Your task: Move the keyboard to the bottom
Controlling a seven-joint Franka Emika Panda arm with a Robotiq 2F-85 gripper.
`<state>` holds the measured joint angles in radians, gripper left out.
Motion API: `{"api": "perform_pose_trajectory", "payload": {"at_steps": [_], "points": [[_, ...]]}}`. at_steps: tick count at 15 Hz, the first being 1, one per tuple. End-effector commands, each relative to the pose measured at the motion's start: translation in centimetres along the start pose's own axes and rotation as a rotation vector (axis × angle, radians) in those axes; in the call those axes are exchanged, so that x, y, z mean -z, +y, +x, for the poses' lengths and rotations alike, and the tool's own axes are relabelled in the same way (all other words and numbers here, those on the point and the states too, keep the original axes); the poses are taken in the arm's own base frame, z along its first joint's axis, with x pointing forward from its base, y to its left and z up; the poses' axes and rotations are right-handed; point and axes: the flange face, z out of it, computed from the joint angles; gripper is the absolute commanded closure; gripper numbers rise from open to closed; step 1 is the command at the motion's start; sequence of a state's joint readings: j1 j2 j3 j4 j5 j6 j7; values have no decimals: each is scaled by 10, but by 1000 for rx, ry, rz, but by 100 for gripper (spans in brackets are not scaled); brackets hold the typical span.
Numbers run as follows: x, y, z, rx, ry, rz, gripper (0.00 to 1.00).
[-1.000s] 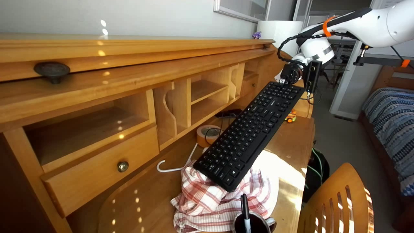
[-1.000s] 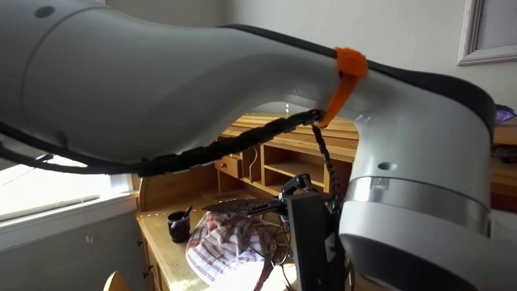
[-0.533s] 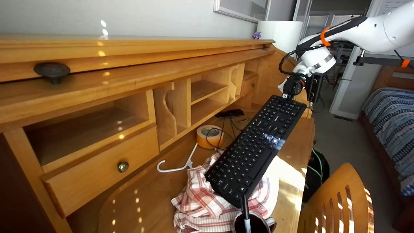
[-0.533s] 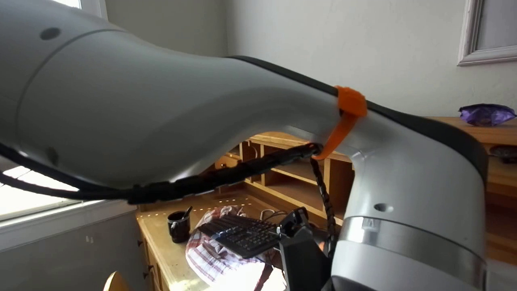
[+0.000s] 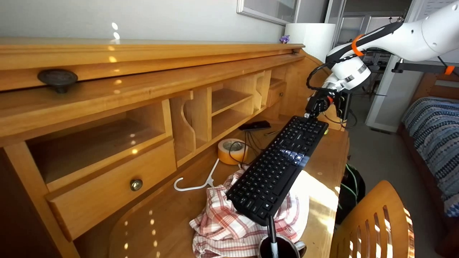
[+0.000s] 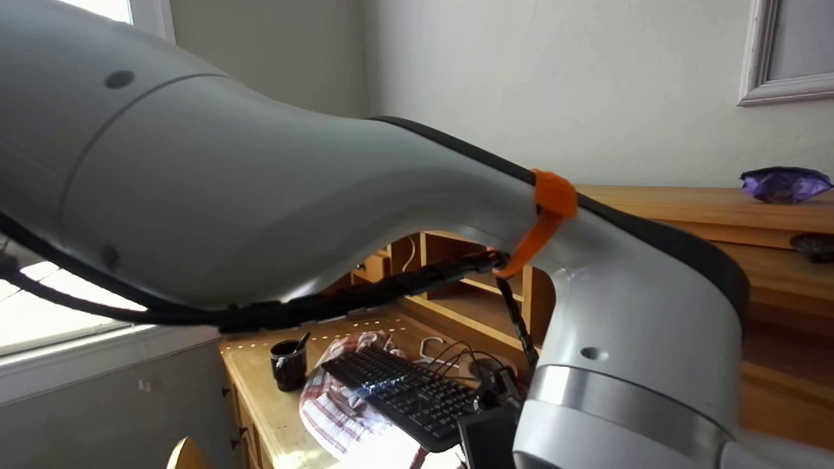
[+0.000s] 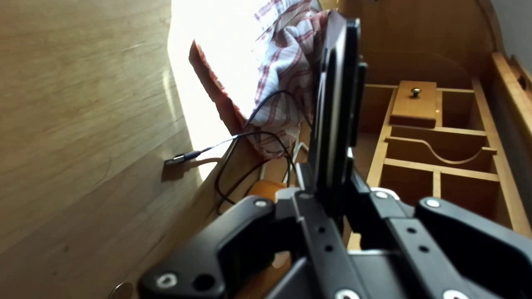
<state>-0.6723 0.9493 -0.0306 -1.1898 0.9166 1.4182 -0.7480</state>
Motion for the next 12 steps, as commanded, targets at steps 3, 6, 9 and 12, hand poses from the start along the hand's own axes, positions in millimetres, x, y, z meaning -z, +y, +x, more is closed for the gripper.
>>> {"api": "perform_pose_trajectory", "payload": {"at_steps": [3,6,9,12], "points": [[-4,-3,1,-2,20,-121,53],[-7,-1,1,-9,13,-178,31],[-11,3,2,-20,16,-221,8],[-13,7,4,-28,27,-254,0]]}}
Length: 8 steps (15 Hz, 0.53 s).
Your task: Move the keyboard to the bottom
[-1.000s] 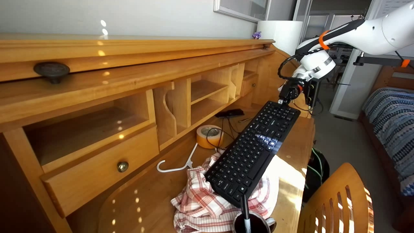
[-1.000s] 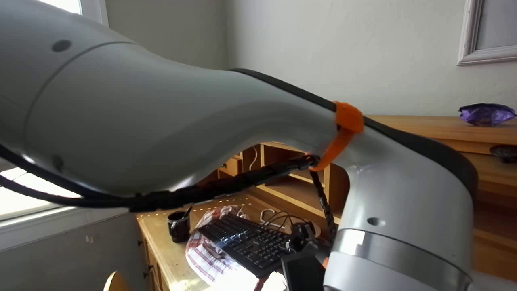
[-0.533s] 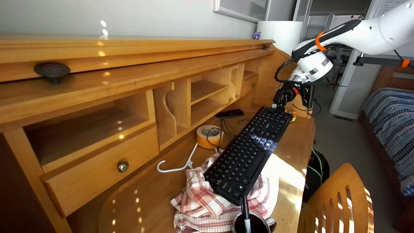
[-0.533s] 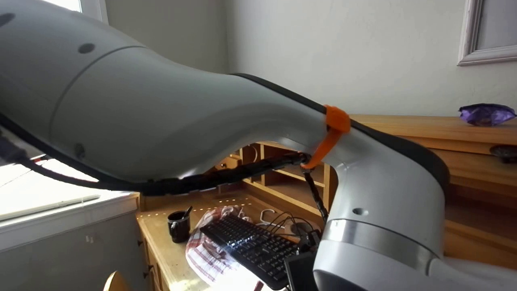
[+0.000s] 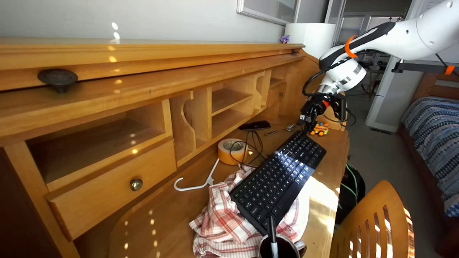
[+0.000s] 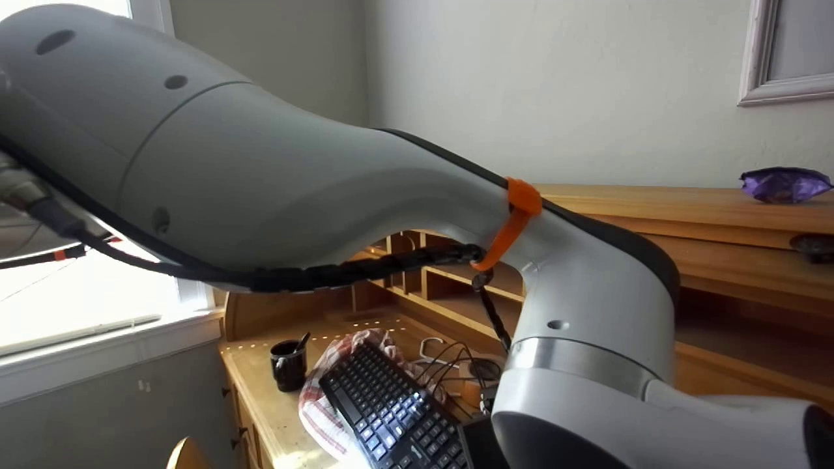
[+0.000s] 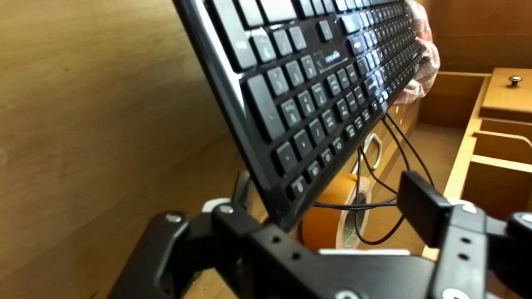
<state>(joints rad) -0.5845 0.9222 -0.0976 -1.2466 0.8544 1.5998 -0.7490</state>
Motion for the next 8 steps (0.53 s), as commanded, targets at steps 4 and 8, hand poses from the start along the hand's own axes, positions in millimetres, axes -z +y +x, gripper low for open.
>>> {"api": "perform_pose_trajectory", "payload": {"at_steps": [4,8], "points": [[-5,0,-2,-22,39,-92,0],[7,-25,1,8,128,-251,0]]}}
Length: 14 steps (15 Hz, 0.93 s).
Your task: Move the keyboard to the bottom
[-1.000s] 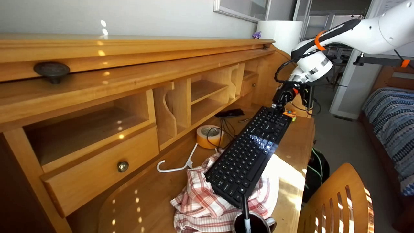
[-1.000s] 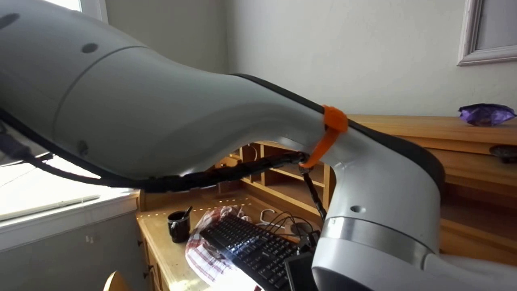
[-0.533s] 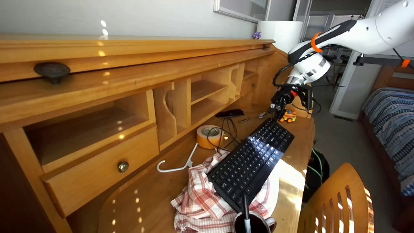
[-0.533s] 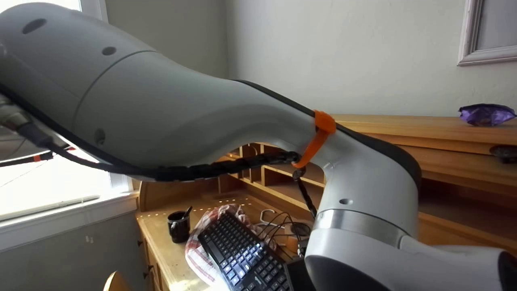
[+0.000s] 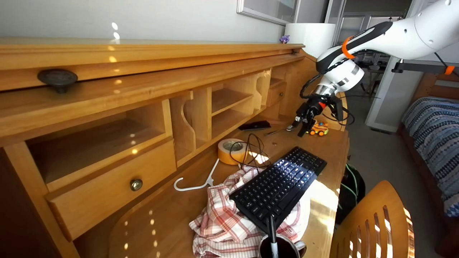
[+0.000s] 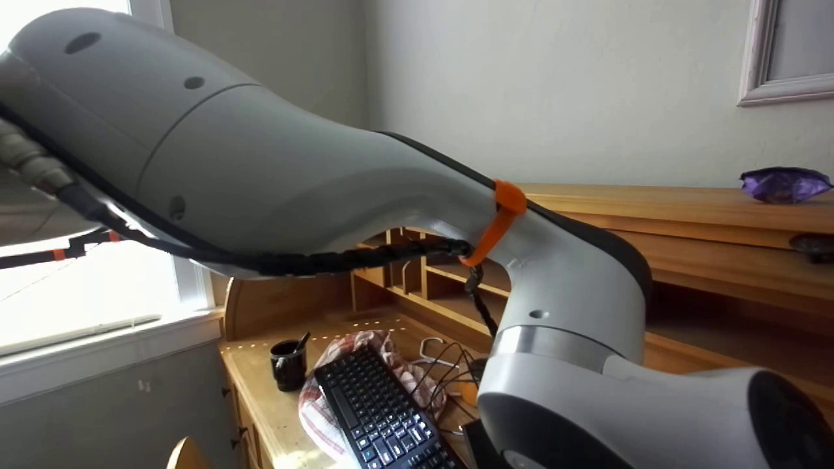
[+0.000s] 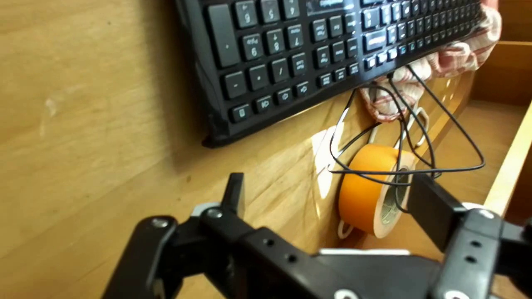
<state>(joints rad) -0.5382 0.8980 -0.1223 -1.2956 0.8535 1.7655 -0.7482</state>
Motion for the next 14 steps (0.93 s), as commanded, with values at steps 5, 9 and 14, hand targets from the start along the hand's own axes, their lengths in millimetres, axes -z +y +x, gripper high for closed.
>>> {"api": "perform_pose_trajectory", "payload": {"at_steps": [5,9,14], "points": [[34,-96,-15,95,170,-353,0],[51,-156,-34,144,248,-563,0],[72,-211,-86,177,176,-805,0]]}}
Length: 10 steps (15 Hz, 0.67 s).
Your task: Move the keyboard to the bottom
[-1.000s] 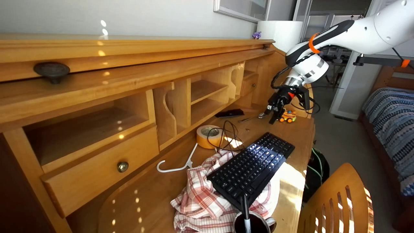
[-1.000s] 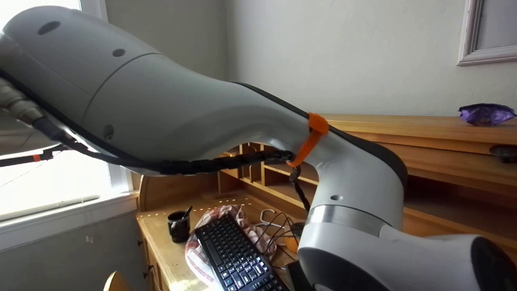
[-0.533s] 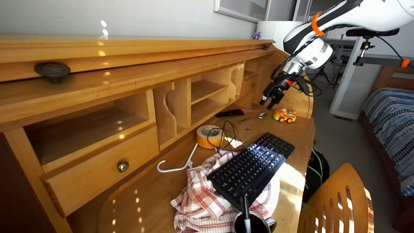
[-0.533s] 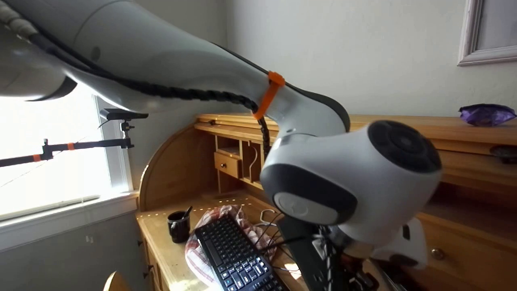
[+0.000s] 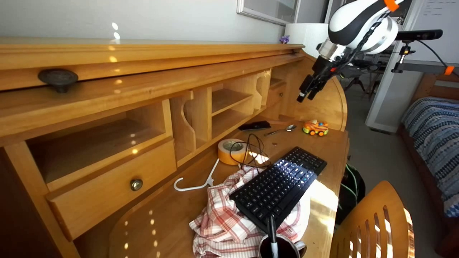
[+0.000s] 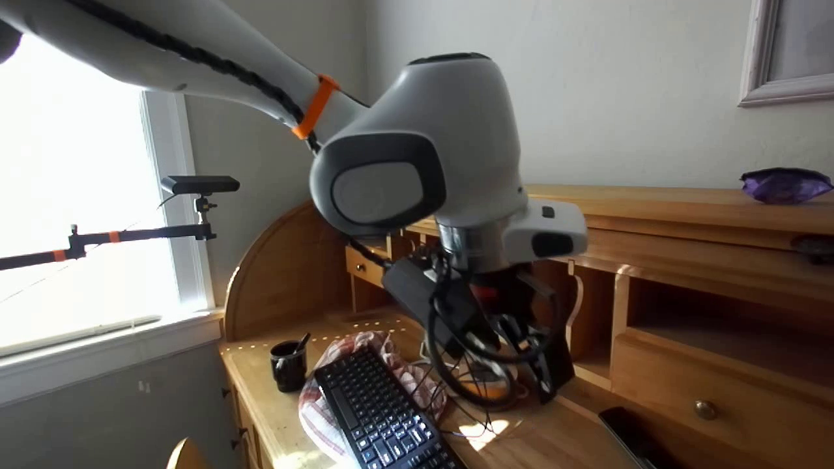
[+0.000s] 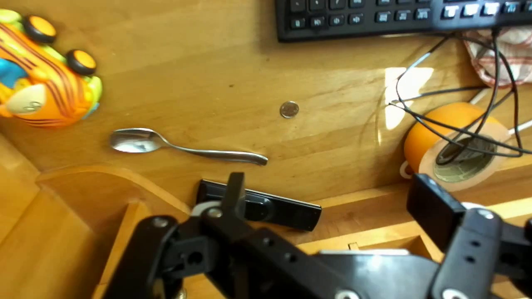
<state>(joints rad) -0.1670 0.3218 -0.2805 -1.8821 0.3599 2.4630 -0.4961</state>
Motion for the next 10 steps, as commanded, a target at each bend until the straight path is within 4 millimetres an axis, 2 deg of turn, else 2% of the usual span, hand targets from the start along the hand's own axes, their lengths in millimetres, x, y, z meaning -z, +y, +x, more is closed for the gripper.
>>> {"api": "perform_pose_trajectory", "payload": {"at_steps": [1,2,4,5,6,9,10], "points": [[42,-18,-43,36,-91,-132,0],[51,-19,-46,51,-131,-171,0],[78,-36,-56,90,-212,-221,0],[105,-51,-62,92,-223,-239,0],[118,-64,-65,78,-252,-234,0],[166,-117,-83,36,-376,-111,0],[193,-134,-86,41,-389,-47,0]]}}
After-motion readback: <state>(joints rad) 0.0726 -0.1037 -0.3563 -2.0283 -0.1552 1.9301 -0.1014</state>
